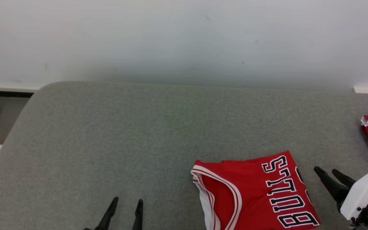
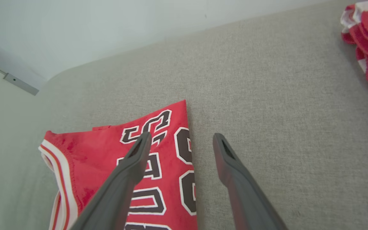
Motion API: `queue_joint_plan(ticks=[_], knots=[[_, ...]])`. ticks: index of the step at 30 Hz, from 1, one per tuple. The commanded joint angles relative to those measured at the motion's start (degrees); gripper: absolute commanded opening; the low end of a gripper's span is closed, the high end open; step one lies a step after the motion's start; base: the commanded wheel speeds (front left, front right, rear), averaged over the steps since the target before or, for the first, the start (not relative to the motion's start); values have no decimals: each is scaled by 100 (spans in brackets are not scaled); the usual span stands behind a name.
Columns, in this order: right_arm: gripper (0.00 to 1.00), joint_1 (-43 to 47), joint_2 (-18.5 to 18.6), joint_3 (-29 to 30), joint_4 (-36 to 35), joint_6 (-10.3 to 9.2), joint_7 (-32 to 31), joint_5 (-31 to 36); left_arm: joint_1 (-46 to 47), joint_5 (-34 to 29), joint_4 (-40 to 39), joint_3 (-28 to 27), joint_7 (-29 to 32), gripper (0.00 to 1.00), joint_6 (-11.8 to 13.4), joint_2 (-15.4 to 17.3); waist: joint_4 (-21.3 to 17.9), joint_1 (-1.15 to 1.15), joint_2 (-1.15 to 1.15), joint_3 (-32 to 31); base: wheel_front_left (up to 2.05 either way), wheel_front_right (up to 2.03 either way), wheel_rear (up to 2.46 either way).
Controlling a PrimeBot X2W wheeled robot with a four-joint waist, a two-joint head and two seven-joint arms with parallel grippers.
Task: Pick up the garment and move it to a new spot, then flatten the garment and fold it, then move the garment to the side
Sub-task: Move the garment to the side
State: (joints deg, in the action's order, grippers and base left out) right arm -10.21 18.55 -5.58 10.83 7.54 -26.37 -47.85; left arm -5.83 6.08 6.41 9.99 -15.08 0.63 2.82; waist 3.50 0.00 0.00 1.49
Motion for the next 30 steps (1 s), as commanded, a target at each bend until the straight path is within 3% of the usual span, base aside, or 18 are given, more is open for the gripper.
queue_joint_plan(ticks=[1, 7, 13, 14, 15, 22, 30], knots=[[100, -319, -38, 20, 311, -12, -527, 19, 90, 58, 34, 37, -8, 100, 44, 19, 254, 0, 0, 257, 0, 0, 0], [100, -768, 2, -126, 1076, -13, -1611, 406, 229, 177, 112, 148, -8, 100, 123, 19, 587, 0, 0, 401, 0, 0, 0], [100, -839, -180, -103, 1484, -13, -1946, 452, 282, 206, 142, 183, -8, 100, 156, 19, 729, 0, 0, 417, 0, 0, 0], [60, -834, -242, -135, 1502, -13, -1984, 400, 284, 208, 144, 182, -8, 100, 163, 19, 741, 0, 0, 411, 0, 0, 0], [2, -836, -299, -144, 1505, -10, -1993, 337, 285, 209, 143, 179, -8, 100, 167, 18, 746, 0, 0, 413, 0, 0, 0], [0, -1099, -358, -289, 1311, -9, -1678, 257, 331, 182, 83, 121, -8, 100, 152, 19, 493, 0, 0, 465, 0, 0, 0], [0, -1619, -125, -489, 1419, -10, -852, 680, 367, 17, 35, 32, -8, 100, 51, 19, -433, 0, 0, 600, 0, 0, 0]])
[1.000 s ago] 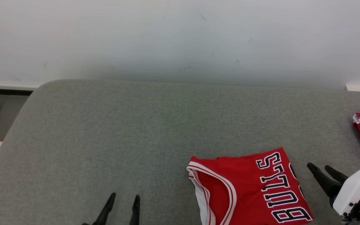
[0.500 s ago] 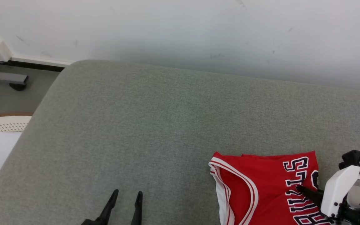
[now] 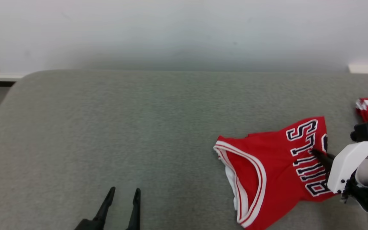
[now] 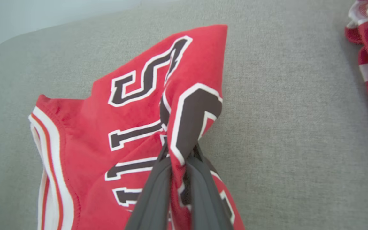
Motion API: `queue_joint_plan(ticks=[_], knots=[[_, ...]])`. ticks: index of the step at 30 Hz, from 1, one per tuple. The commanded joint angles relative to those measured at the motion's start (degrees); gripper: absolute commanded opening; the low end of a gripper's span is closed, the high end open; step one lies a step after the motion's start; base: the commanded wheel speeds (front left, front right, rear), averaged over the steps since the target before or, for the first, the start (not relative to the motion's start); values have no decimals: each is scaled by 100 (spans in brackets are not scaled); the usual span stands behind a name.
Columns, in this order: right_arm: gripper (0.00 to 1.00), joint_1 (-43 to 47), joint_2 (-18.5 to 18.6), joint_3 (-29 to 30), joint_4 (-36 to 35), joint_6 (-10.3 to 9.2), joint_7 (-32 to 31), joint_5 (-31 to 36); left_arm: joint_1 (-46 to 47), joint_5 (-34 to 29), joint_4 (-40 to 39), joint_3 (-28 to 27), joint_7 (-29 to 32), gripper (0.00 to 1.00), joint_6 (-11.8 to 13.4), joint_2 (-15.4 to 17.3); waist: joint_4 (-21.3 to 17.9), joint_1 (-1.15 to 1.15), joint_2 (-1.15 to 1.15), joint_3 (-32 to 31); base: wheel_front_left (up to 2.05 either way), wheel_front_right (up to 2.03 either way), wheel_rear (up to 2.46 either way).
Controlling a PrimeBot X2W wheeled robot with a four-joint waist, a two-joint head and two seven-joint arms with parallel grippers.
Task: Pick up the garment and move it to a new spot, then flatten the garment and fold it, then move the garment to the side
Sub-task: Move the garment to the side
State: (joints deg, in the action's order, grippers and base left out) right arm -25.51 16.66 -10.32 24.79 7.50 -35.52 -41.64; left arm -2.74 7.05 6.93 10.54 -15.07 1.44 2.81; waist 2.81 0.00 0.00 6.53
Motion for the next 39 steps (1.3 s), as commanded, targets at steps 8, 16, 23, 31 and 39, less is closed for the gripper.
queue_joint_plan(ticks=[8, 16, 23, 31, 39], knots=[[0, -623, 295, -32, 103, -4, 1111, 404, 418, -297, -17, 1, -9, 100, -258, 25, -1005, 0, 0, 478, 0, 0, 0], [0, -1328, 464, 490, 664, -5, 2017, 852, 702, -348, 88, 80, -9, 100, -340, 24, -787, 0, 0, 763, 0, 0, 0], [0, -1979, 764, 1230, 1184, -4, 2037, 1210, 728, -338, 39, 61, -9, 100, -304, 22, -590, 0, 0, 1075, 0, 0, 0], [100, -2162, 975, 2330, 1994, -10, 2356, 2648, 797, -364, 43, 12, -9, 100, -305, 22, -585, 0, 0, 1123, 0, 0, 0], [100, -1518, 677, 2622, 1659, -10, 3471, 3591, 629, -214, 5, 39, -9, 100, -197, 22, -606, 0, 0, 718, 0, 0, 0]])
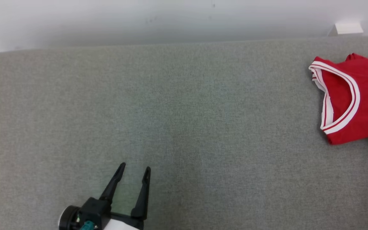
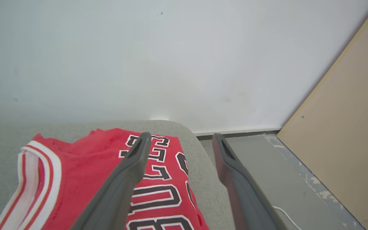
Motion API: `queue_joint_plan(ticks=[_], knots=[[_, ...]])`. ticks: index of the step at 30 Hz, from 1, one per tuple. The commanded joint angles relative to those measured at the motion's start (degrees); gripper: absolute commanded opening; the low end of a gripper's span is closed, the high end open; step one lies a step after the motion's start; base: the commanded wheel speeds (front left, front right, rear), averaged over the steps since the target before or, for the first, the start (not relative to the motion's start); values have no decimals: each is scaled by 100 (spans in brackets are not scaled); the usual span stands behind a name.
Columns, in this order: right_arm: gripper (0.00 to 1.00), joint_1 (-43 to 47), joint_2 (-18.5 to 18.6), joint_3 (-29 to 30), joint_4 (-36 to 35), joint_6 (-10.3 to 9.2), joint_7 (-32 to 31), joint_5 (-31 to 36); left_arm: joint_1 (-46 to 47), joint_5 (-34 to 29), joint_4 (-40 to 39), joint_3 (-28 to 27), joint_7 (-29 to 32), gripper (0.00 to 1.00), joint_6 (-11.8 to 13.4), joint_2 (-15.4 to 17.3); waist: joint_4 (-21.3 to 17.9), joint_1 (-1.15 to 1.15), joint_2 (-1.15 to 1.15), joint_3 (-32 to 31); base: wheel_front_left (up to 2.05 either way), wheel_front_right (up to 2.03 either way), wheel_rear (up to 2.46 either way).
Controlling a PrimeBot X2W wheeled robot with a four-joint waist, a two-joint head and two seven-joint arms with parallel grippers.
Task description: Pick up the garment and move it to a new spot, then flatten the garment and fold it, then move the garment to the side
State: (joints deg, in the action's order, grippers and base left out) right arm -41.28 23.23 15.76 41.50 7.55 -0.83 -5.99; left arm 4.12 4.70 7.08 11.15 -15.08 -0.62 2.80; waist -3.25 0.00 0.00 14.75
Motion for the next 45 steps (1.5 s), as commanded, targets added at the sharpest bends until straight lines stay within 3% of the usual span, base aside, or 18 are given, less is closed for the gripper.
queue_joint_plan(ticks=[1, 10, 17, 21, 29, 36, 43, 44, 45], knots=[[100, 216, -37, -26, -136, -15, 149, 53, -109, 48, -24, -32, -7, 100, 26, 23, -1, 0, 0, -190, 0, 0, 0], [100, 2217, -712, -163, -1711, -15, 1148, -233, -612, 199, -79, -125, -7, 100, 247, 21, 108, 0, 0, -1059, 0, 0, 0], [100, 3722, -1350, -520, -2761, -15, 1518, -302, -1023, 171, 16, -296, -7, 100, 358, 21, 68, 0, 0, -1526, 0, 0, 0], [100, 4320, -1604, -651, -2998, -15, 1597, -134, -1170, 112, 91, -404, -7, 100, 403, 21, 92, 0, 0, -1654, 0, 0, 0], [100, 4923, -1938, -926, -3267, -16, 1597, -136, -1313, 107, 114, -461, -7, 100, 413, 22, 175, 0, 0, -1807, 0, 0, 0], [100, 4994, -2012, -970, -3301, -15, 1599, -162, -1353, 62, 35, -453, -7, 100, 148, 22, 185, 0, 0, -1831, 0, 0, 0], [100, 4960, -2028, -873, -3320, -15, 1599, -119, -1396, 35, 35, -449, -7, 100, 174, 22, 158, 0, 0, -1838, 0, 0, 0], [0, 4942, -2019, -886, -3290, 0, 1585, -108, -1326, 132, 32, -436, 0, 0, 166, 1, 159, 0, 0, -1839, 0, 0, 0], [0, 4943, -2020, -881, -3258, 1, 1584, -109, -1338, 137, 62, -433, 1, 0, 165, -2, 160, 0, 0, -1838, 0, 0, 0]])
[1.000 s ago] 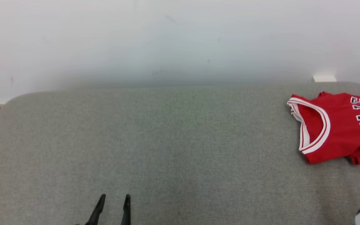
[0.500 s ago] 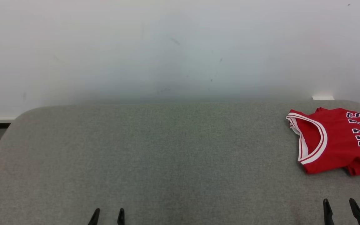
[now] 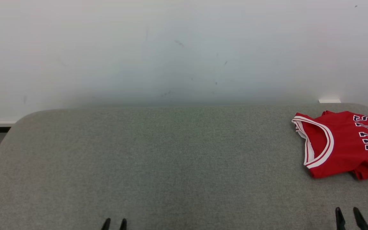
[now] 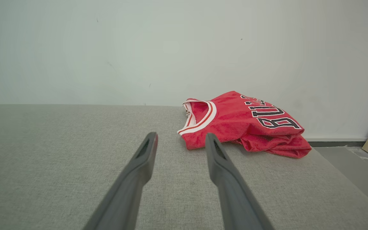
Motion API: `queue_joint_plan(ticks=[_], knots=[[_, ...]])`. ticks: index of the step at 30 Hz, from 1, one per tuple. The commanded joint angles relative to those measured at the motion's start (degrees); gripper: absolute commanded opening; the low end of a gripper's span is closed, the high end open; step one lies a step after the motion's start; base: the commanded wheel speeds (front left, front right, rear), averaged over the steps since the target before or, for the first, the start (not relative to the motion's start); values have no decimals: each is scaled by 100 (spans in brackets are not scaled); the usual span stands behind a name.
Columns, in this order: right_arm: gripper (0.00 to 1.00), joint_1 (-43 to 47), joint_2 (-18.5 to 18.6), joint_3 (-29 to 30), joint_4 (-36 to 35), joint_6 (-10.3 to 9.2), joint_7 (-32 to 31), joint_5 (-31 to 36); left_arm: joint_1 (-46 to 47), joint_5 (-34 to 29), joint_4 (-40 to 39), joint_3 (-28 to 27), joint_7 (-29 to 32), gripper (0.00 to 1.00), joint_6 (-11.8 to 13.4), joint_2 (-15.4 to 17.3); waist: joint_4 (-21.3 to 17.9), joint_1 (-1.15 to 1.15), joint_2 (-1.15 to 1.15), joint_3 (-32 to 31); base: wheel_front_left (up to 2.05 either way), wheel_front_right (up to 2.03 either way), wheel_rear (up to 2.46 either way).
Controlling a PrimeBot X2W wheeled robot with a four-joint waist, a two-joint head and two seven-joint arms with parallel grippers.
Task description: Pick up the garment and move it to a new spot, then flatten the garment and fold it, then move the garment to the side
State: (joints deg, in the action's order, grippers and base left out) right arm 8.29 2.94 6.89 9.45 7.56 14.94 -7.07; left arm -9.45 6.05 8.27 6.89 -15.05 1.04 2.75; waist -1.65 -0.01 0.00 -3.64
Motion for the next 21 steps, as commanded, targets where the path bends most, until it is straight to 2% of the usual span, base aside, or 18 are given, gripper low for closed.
queue_joint_plan(ticks=[1, 4, 21], knots=[[0, -6, 0, 2, -5, 0, -2, -5, 1, 5, -9, 0, -1, 0, -1, 0, 0, 1, 0, 0, 0, 0, 0], [0, 0, -40, -1, 147, 0, -45, -48, -45, 54, 125, 17, 7, 0, -3, -4, 1, 1, 0, 1, 0, 0, 0], [0, -350, -27, -1, 218, -2, -519, -1932, 320, 2054, 185, -193, 407, 0, -164, 81, 23, 1, 0, 51, 0, 0, 0]])
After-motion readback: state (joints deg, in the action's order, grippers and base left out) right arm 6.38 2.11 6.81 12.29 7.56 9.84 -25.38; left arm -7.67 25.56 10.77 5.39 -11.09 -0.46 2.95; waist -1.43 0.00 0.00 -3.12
